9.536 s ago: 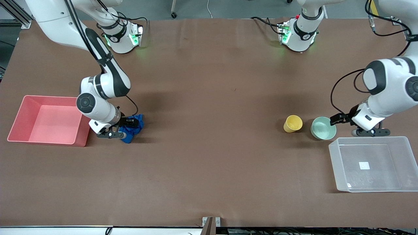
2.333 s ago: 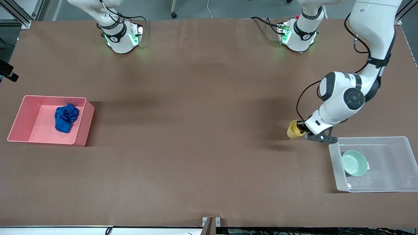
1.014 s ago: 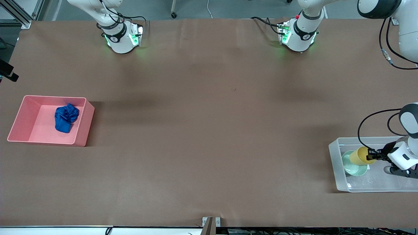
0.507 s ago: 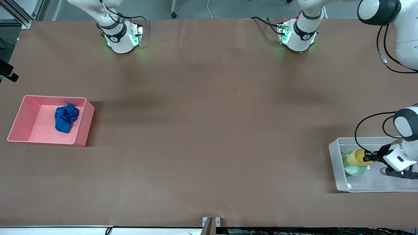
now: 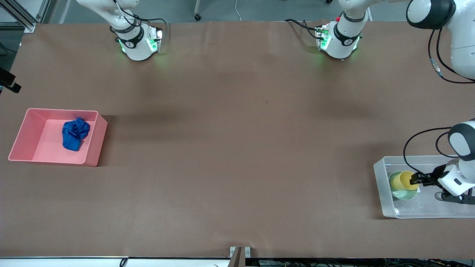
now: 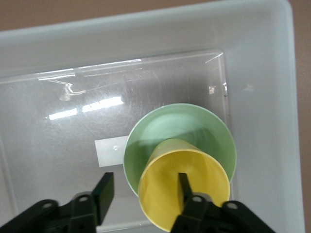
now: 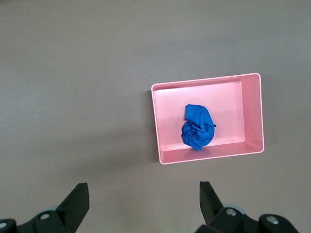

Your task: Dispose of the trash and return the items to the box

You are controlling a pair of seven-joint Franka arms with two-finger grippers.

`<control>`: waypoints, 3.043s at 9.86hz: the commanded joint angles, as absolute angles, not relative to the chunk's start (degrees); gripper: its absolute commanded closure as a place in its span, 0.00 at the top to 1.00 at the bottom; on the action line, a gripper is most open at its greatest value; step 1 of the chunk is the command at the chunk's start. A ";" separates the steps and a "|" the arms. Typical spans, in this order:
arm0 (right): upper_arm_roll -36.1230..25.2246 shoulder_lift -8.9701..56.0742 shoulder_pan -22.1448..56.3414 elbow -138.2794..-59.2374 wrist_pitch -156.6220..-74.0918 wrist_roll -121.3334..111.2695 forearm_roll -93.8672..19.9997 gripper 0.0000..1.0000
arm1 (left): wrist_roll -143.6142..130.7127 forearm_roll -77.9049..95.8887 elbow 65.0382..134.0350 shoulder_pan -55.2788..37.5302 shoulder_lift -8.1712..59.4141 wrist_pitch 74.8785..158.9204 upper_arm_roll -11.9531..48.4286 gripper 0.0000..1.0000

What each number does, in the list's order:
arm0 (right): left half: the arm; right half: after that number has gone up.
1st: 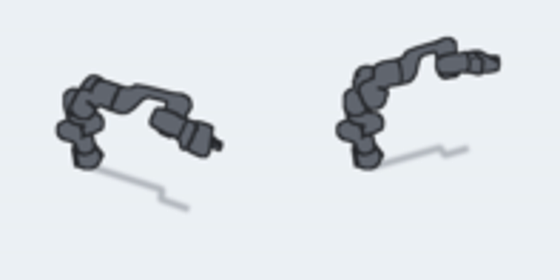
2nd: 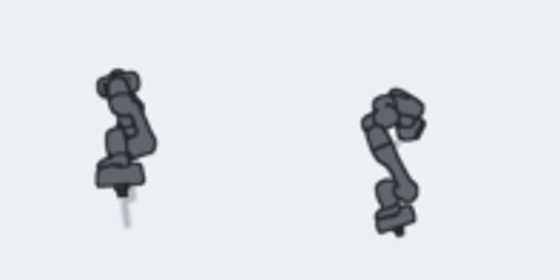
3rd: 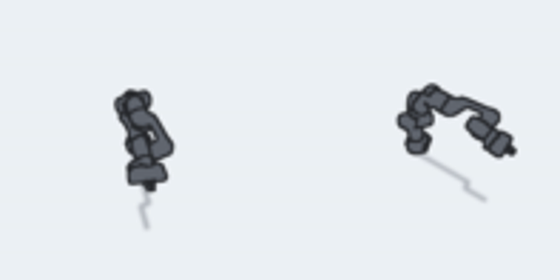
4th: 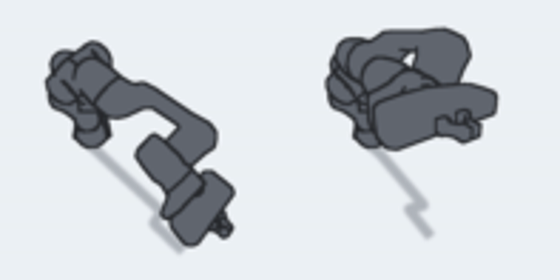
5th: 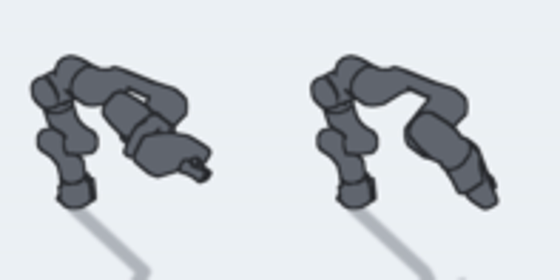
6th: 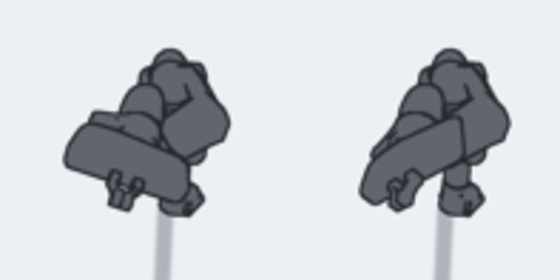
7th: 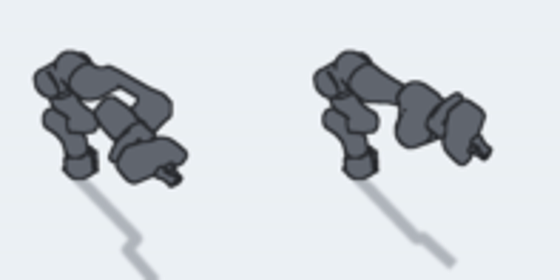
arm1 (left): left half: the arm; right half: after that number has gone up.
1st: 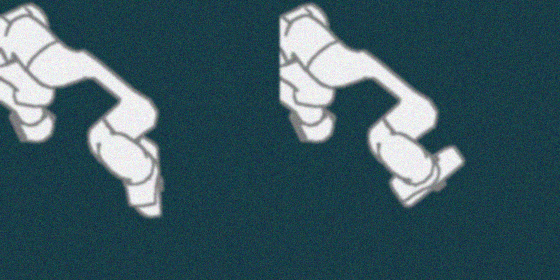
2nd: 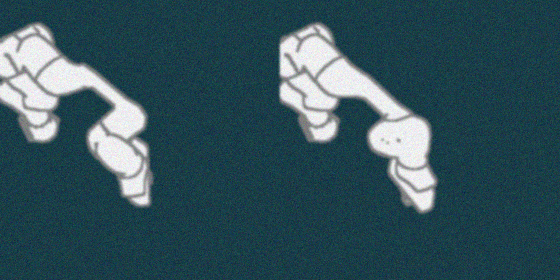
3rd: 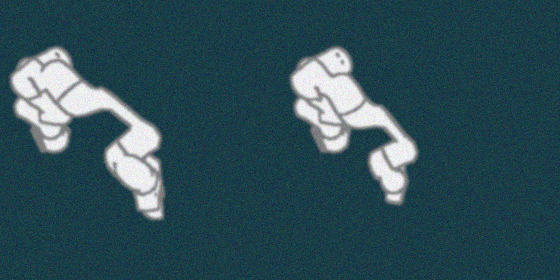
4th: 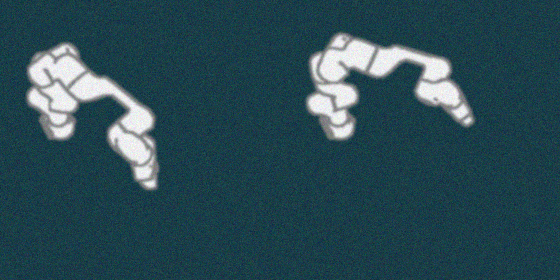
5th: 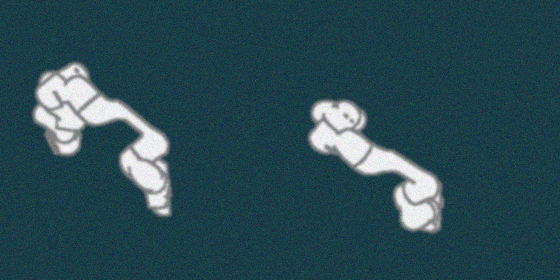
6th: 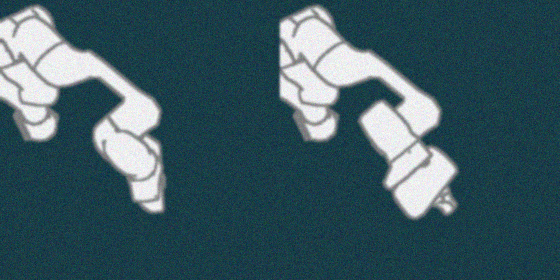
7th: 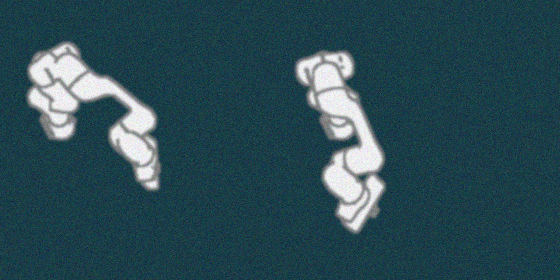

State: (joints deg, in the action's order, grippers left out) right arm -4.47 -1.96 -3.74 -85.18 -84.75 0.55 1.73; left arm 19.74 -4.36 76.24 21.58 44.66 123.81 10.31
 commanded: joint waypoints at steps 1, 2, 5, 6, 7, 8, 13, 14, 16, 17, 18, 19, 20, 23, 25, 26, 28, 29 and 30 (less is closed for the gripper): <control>-4.39 -2.64 -3.78 -85.78 -84.82 0.09 1.85 1.00 | 18.98 -5.18 77.43 21.36 40.72 121.92 11.07 1.00; -4.39 -2.72 -3.69 -85.87 -84.64 0.17 1.85 1.00 | 18.98 -5.27 77.61 20.84 37.65 119.21 11.42 1.00; -4.39 -2.64 -3.87 -85.78 -84.90 0.18 1.85 1.00 | 14.89 -5.19 84.08 20.74 24.48 114.70 14.93 1.00; -4.39 -2.64 -3.87 -85.78 -84.82 0.18 1.85 1.00 | 12.24 -5.27 86.55 20.83 20.78 114.00 16.94 1.00; -4.39 -2.64 -3.87 -85.78 -84.81 0.18 1.85 1.00 | 11.96 -5.27 87.36 20.92 18.05 111.99 17.92 1.00; -4.39 -2.64 -3.87 -85.78 -84.90 0.18 1.85 1.00 | 12.04 -5.19 86.93 20.92 15.93 109.45 19.41 1.00; -4.39 -2.55 -3.96 -85.78 -84.73 0.18 1.76 1.00 | 10.73 -4.40 86.75 6.37 3.54 95.56 9.44 1.00; -4.39 -2.55 -4.04 -85.87 -84.73 0.18 1.84 1.00 | 10.03 -2.39 87.01 3.37 1.51 92.67 5.84 1.00; -4.39 -2.55 -4.04 -85.78 -84.64 0.18 1.76 1.00 | 8.36 -1.41 87.27 -0.34 -1.65 88.53 1.77 1.00; -4.39 -2.55 -4.04 -85.87 -84.64 0.18 1.76 1.00 | 6.87 -1.41 87.36 -0.70 -2.54 86.85 1.41 1.00; -4.39 -2.55 -4.04 -85.87 -84.64 0.18 1.76 1.00 | 5.81 -1.49 87.45 -0.88 -2.98 86.49 1.32 1.00; -4.39 -2.55 -4.04 -85.78 -84.64 0.09 1.84 1.00 | 4.58 -1.58 88.58 -2.10 -3.42 86.66 1.23 1.00; -4.39 -2.55 -4.04 -85.87 -84.55 0.09 1.85 1.00 | 4.22 -1.67 89.12 -2.20 -3.86 86.66 1.23 1.00; -4.39 -2.55 -4.04 -85.78 -84.55 0.17 1.84 1.00 | 1.59 -1.84 90.53 -3.33 -4.13 87.18 1.23 1.00; -4.39 -2.55 -4.13 -85.87 -84.55 0.09 1.76 1.00 | -0.68 -1.76 89.74 -4.56 -3.08 87.19 0.45 1.00; -4.39 -2.55 -4.13 -85.87 -84.55 0.09 1.76 1.00 | -2.36 -1.76 89.30 -5.79 -2.38 87.19 -1.21 1.00; -4.39 -2.55 -4.13 -85.87 -84.55 0.09 1.76 1.00 | -2.20 -1.41 89.56 -5.28 -2.20 87.01 -1.14 1.00; -4.39 -2.55 -4.13 -85.87 -84.55 0.09 1.84 1.00 | -2.02 -1.41 89.73 -5.36 -1.76 87.01 -1.06 1.00; -4.39 -2.55 -4.13 -85.87 -84.55 0.09 1.76 1.00 | -2.02 -1.41 89.65 -5.54 -1.50 87.01 -1.05 1.00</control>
State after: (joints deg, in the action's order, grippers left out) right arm -4.57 -1.94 -3.77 -85.25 -84.63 0.55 1.73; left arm -1.54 -2.15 87.90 -4.89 -2.22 86.64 -0.64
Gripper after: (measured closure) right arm 0.000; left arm 0.000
